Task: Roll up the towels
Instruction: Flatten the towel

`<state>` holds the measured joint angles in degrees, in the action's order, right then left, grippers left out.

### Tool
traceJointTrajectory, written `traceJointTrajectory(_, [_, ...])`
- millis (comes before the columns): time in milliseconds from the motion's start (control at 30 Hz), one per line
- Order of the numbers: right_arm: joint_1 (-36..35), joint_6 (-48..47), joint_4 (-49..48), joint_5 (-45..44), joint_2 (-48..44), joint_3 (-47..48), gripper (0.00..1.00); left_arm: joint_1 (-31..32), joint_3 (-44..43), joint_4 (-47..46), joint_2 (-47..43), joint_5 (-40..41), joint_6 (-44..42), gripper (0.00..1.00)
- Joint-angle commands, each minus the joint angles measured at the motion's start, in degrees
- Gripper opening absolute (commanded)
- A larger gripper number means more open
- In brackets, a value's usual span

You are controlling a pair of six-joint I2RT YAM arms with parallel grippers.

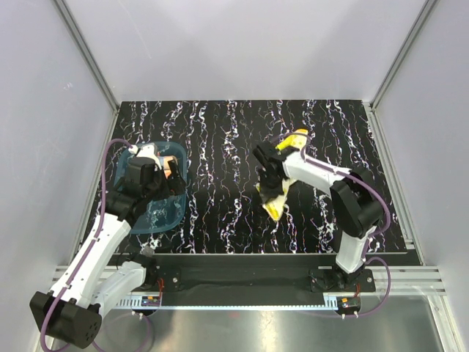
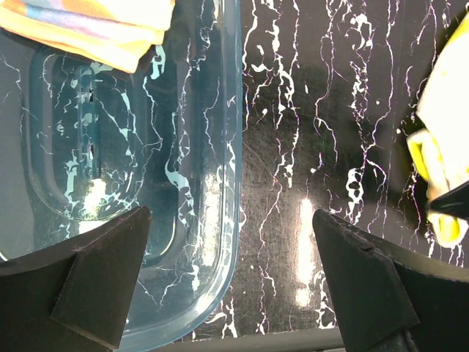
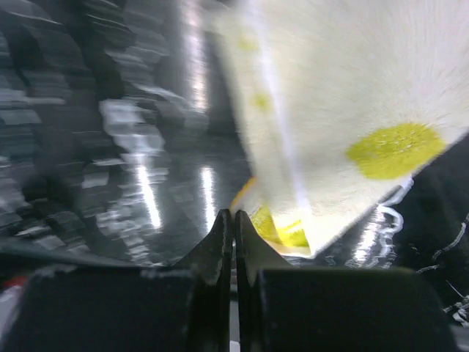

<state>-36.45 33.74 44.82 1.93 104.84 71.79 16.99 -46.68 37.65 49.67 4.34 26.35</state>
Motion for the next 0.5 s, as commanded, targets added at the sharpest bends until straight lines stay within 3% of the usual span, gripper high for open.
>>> traceJointTrajectory(0, [-0.47, -4.81, 4.55, 9.49, -7.8, 23.9, 0.0, 0.23, -2.1, -1.53, -0.01, 1.81, -1.12, 0.99])
traceJointTrajectory(67, [-0.38, -5.43, 15.96, 3.3, -7.55, 37.56, 0.0, 0.32, -2.02, -1.35, -0.19, 2.08, -0.95, 0.99])
traceJointTrajectory(100, [-0.12, -6.65, 19.92, 1.51, -6.93, 52.34, 0.0, 0.32, -2.02, -1.35, -0.19, 2.16, -0.95, 0.99])
traceJointTrajectory(167, [2.15, -6.84, 29.86, -1.65, -5.09, 70.74, 0.0, 0.32, -2.02, -1.26, -0.45, 2.34, -0.95, 0.99])
traceJointTrajectory(233, [5.58, -6.23, 35.48, -2.2, -5.43, 76.72, 0.0, 0.41, -2.1, -1.26, -0.54, 2.34, -1.21, 0.99])
traceJointTrajectory(267, [7.68, -6.23, 36.12, -0.54, -6.56, 77.01, 0.0, 0.41, -2.1, -1.35, -0.54, 2.34, -1.3, 0.99])
traceJointTrajectory(333, [10.51, -6.93, 33.08, -1.57, -13.03, 67.65, 0.0, 0.41, -2.28, -1.09, -0.45, 2.08, -1.39, 0.99])
traceJointTrajectory(367, [10.95, -7.02, 30.97, -2.97, -15.6, 57.16, 0.0, 0.5, -2.28, -1.09, -0.36, 2.08, -1.56, 0.99])
traceJointTrajectory(467, [12.01, -5.79, 24.54, -0.63, -23.7, 43.48, 0.0, 0.5, -2.28, -1.17, -0.28, 1.55, -1.56, 0.99])
